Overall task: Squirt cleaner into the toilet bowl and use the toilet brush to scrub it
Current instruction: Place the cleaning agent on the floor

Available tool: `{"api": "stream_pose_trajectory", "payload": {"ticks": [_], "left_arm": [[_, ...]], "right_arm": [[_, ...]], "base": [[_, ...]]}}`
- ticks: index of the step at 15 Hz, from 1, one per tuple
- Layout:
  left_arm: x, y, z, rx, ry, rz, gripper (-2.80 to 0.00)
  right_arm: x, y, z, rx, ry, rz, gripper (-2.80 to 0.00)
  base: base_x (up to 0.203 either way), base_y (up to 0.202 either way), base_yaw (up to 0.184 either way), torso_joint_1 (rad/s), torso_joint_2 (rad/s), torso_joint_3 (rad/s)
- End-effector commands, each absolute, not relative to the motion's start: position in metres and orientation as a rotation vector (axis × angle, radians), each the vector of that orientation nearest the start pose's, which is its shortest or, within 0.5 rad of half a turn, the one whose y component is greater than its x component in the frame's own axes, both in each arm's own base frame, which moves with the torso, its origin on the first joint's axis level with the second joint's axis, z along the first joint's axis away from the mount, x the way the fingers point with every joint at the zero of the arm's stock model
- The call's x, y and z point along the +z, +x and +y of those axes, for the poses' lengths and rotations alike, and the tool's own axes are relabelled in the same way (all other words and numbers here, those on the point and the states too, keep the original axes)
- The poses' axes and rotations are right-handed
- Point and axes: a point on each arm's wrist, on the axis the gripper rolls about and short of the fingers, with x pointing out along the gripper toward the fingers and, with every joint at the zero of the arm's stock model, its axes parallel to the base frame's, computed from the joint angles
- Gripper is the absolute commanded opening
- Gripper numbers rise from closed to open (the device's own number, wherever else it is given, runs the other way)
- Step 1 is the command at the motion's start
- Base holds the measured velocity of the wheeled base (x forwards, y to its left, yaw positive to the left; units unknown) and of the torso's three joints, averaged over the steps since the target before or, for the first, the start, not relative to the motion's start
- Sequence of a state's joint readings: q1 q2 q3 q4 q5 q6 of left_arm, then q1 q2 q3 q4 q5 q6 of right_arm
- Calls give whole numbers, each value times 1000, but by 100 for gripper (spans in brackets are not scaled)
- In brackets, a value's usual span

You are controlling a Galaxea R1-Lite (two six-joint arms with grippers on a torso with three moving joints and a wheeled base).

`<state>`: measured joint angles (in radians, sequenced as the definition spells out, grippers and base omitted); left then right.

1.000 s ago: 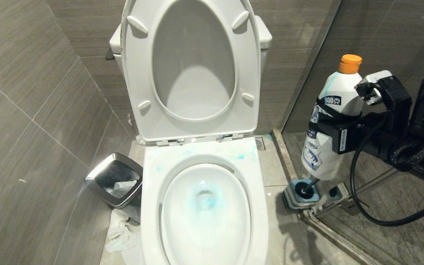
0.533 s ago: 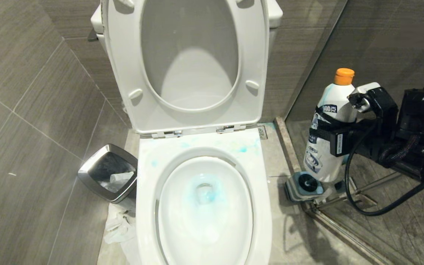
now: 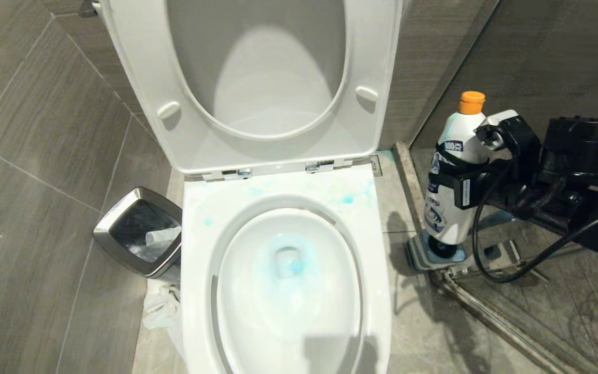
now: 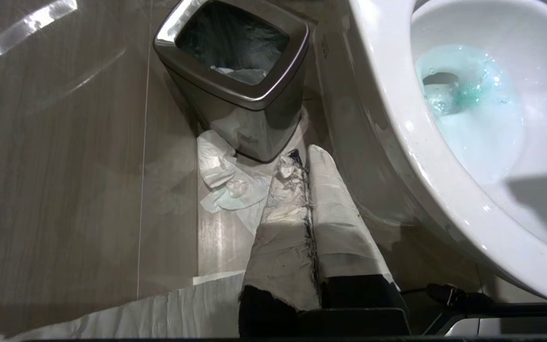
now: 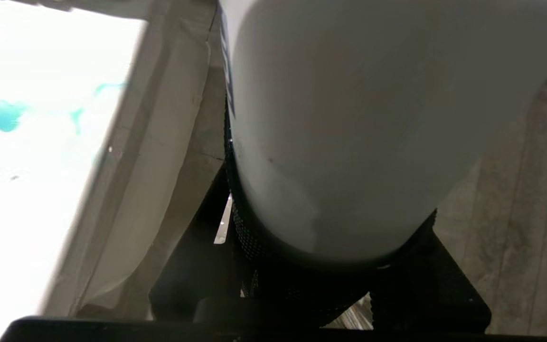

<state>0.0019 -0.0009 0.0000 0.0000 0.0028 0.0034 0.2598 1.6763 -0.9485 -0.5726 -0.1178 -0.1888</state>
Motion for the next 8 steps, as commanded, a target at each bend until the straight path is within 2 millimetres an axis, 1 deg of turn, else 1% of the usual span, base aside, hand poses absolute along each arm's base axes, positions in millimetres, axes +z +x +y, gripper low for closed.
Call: {"api": "stream_pose_trajectory", "payload": {"ticks": [1,5,8], "left_arm": [[75,-23,0,6,3,0,-280],[75,-23,0,6,4,0,-280],[75,-23,0,5,3,0,-280]], "right_arm": [[210,320,83,179,-233,126,-280],[195,347,91,208,-274,3,-280],[185,358,94,219,-271,-20,-280]], "base": [[0,0,0,7,2,-207],[0,0,0,4,4,-201],[0,0,0,-1,3,-199]]}}
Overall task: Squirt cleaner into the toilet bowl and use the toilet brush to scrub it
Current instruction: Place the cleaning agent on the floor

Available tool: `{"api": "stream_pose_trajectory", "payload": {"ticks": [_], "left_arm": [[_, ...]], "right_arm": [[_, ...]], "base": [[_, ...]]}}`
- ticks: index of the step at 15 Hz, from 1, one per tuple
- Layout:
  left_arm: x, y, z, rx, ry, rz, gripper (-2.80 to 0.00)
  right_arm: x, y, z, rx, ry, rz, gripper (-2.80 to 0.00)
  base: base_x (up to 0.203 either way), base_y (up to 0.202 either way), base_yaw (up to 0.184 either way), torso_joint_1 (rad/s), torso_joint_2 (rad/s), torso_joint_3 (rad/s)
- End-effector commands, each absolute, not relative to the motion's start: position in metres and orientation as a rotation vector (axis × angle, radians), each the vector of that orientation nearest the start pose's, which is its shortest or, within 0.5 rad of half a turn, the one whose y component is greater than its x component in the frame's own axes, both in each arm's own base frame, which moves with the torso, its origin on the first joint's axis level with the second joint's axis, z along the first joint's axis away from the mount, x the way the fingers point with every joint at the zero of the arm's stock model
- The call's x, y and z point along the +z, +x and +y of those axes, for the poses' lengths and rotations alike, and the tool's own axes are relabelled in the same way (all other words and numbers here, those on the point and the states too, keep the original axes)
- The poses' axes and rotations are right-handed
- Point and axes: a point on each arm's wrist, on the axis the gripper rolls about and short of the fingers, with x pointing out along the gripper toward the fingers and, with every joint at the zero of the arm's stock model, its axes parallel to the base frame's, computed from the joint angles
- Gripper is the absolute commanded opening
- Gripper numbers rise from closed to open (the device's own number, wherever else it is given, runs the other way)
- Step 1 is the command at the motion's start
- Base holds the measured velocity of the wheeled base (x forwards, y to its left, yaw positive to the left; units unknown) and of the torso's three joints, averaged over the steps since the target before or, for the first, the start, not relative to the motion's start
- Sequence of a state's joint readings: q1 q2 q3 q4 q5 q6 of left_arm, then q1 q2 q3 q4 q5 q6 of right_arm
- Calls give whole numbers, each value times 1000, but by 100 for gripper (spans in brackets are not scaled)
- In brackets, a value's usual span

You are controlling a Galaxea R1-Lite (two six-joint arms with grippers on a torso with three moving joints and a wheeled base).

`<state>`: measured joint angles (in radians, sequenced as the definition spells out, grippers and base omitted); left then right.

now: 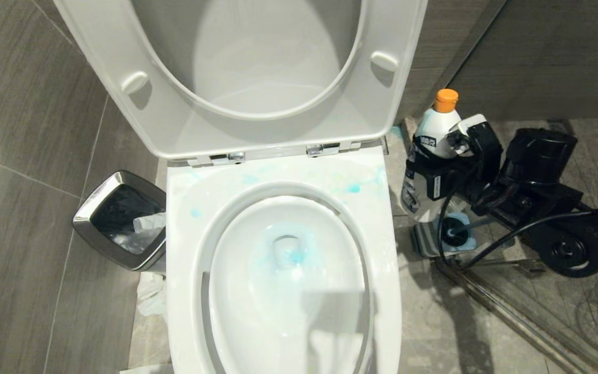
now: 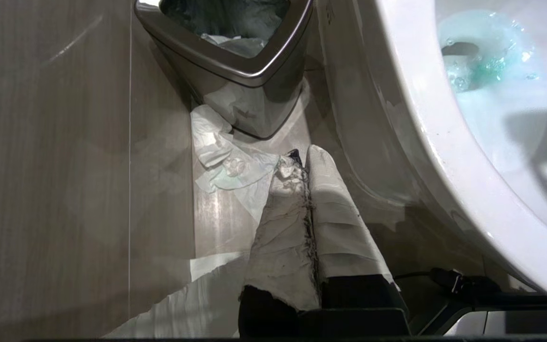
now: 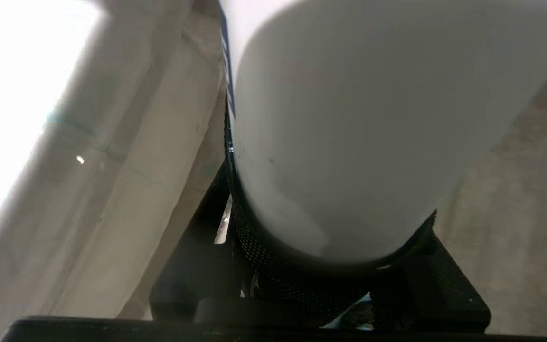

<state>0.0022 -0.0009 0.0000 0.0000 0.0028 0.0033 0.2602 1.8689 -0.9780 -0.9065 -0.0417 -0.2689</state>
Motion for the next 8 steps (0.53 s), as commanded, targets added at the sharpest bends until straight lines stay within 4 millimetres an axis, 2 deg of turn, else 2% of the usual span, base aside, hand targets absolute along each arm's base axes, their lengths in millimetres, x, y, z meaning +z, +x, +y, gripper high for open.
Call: {"api": "stream_pose_trajectory", "payload": {"ticks": [1,5,8], "left_arm": [[75,-23,0,5,5,0,-280],[75,-23,0,6,5,0,-280],[75,-23,0,6,5,0,-280]], "right_arm": [[185,362,95,215,-268,-39,-280],[197,381,92,185,-262,-115,-280],[183,393,94,198,-272,-94,-280]], "base": [[0,0,0,2,-2,-187],[0,0,0,0,4,-146],[0,0,0,1,-1,-14]]}}
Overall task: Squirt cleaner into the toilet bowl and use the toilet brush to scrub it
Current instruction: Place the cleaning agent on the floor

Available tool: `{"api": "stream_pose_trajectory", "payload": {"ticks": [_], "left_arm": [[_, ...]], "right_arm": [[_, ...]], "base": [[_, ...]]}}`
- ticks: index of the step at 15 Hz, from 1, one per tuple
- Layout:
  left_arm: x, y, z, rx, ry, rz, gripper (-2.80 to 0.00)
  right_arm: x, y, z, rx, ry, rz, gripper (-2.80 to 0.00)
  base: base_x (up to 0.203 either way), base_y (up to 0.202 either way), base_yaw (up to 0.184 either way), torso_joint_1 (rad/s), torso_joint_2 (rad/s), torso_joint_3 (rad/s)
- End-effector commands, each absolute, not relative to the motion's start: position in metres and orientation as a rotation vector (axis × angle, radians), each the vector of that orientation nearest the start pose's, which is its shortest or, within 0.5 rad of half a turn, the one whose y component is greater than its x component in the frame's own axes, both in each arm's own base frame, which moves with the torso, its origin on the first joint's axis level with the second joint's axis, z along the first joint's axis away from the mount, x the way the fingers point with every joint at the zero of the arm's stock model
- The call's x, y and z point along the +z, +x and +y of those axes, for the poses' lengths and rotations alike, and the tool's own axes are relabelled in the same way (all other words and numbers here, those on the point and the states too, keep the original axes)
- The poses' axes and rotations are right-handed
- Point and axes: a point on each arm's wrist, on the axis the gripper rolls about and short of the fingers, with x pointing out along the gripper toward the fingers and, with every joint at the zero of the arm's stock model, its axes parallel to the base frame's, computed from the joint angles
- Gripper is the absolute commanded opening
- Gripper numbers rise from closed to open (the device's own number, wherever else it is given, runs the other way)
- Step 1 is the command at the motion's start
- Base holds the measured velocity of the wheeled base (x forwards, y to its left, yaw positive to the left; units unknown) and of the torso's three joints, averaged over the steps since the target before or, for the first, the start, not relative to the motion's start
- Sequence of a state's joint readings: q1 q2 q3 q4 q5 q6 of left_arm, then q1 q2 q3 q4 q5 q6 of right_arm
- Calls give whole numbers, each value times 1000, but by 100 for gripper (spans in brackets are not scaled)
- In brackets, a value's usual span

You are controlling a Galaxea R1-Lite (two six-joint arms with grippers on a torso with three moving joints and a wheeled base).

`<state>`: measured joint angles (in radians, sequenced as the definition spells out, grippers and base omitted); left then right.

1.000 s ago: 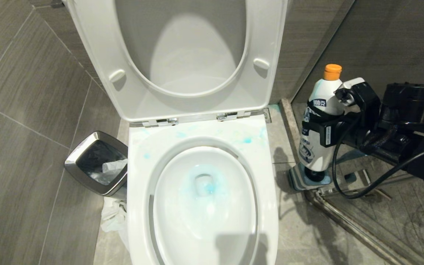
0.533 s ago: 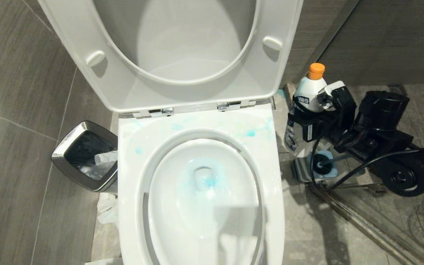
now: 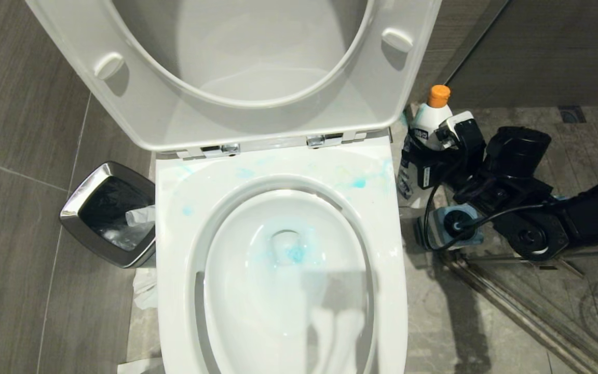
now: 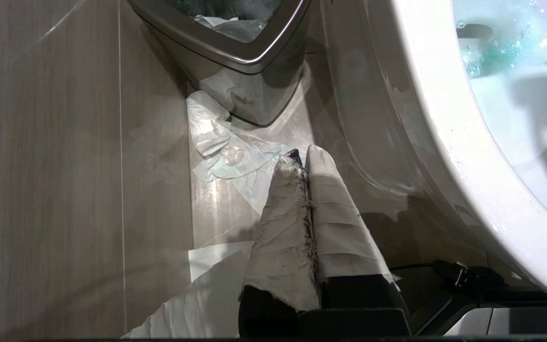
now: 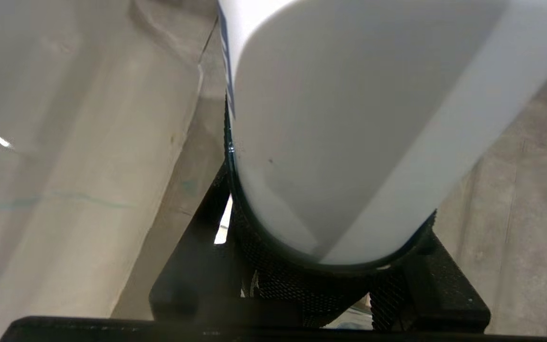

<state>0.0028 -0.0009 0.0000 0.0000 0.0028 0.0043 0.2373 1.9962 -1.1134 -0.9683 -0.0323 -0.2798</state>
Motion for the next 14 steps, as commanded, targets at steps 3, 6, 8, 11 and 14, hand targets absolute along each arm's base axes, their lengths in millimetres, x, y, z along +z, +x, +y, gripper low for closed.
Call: {"api": "stream_pose_trajectory", "payload": {"ticks": [3,6,8,11,14], "left_arm": [[75,-23,0,6,5,0,-280],[75,-23,0,6,6,0,-280],[75,-23,0,5,6,0,-280],[75,-23,0,5,6,0,-280],[75,-23,0,6,6,0,-280]], "right_arm": [[165,412,98,202,-270,-106,-280],[150,432,102,194,-263,-180,-280],[149,437,105,234,-264,-202,-280],[149,447,109,246,-265,-231,-280],[133,464,113,246,-292,-244,-280]], "base": [[0,0,0,2,0,-15],[0,0,0,3,3,-146],[0,0,0,2,1,-145],[0,0,0,3,3,-33],[0,0,0,0,0,0]]}}
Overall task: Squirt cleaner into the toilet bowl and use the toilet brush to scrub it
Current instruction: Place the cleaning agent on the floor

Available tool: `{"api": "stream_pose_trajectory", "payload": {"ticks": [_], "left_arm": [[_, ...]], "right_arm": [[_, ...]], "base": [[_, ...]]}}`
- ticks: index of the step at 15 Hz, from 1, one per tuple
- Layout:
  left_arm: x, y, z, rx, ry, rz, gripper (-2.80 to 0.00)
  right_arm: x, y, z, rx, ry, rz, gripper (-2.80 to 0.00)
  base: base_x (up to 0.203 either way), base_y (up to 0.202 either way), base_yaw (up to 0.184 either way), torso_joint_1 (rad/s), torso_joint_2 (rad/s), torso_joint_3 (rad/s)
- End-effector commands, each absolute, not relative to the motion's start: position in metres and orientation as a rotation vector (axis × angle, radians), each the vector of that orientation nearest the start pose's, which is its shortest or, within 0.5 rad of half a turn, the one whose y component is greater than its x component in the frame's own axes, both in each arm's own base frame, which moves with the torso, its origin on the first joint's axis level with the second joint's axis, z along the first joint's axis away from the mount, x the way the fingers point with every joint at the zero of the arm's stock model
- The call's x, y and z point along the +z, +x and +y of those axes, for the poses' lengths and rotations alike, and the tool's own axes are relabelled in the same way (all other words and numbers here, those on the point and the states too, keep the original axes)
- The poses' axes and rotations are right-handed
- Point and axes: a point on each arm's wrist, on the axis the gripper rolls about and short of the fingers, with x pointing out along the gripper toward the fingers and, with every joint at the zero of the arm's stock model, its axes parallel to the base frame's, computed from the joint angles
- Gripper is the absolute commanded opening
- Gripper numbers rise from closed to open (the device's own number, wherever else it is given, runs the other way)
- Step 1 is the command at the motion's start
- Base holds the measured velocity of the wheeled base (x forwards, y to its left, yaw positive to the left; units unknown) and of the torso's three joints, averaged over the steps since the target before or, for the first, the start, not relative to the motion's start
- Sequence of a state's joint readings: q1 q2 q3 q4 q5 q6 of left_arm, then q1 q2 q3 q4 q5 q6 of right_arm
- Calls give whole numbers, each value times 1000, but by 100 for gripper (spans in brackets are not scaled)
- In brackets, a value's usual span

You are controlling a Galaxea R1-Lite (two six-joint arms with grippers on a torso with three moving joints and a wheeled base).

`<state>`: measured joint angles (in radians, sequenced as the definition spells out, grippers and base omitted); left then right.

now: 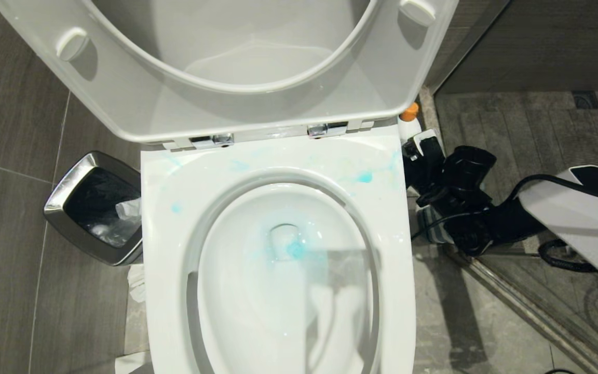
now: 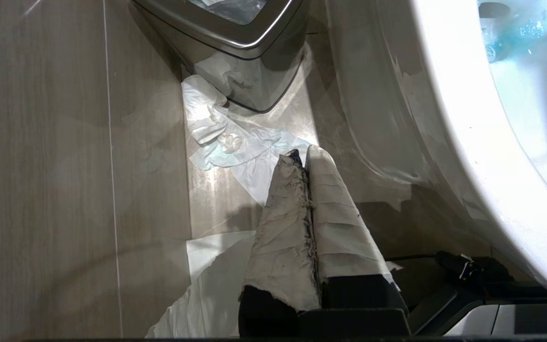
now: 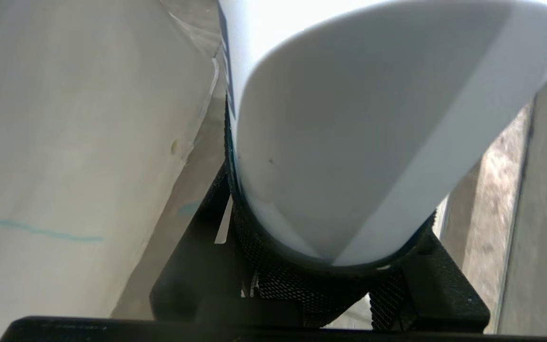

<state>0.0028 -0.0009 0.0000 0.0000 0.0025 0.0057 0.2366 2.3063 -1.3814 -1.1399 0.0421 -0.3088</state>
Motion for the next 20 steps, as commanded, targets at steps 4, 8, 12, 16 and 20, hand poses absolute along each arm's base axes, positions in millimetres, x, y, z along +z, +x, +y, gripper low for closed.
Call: {"api": "stream_pose_trajectory", "payload": {"ticks": [4,8,12,16,20], "left_arm": [[75,-23,0,6,6,0,-280],[75,-23,0,5,5,0,-280],[75,-23,0,5,5,0,-280],[75,-23,0,6,5,0,-280],[75,-23,0,5,5,0,-280]], "right_arm": [[113,483,118,243,-296,-250,-280],[102,499,121,230,-292,-277,-280],[99,503,121,217,-297,-269,-280],[93,505,118,193,-331,-263,-280],[92,508,118,191,-330,-270,0]], "base": [[0,0,0,0,0,0],[0,0,0,0,0,0],[0,0,0,0,0,0],[0,0,0,0,0,0],[0,0,0,0,0,0]]}}
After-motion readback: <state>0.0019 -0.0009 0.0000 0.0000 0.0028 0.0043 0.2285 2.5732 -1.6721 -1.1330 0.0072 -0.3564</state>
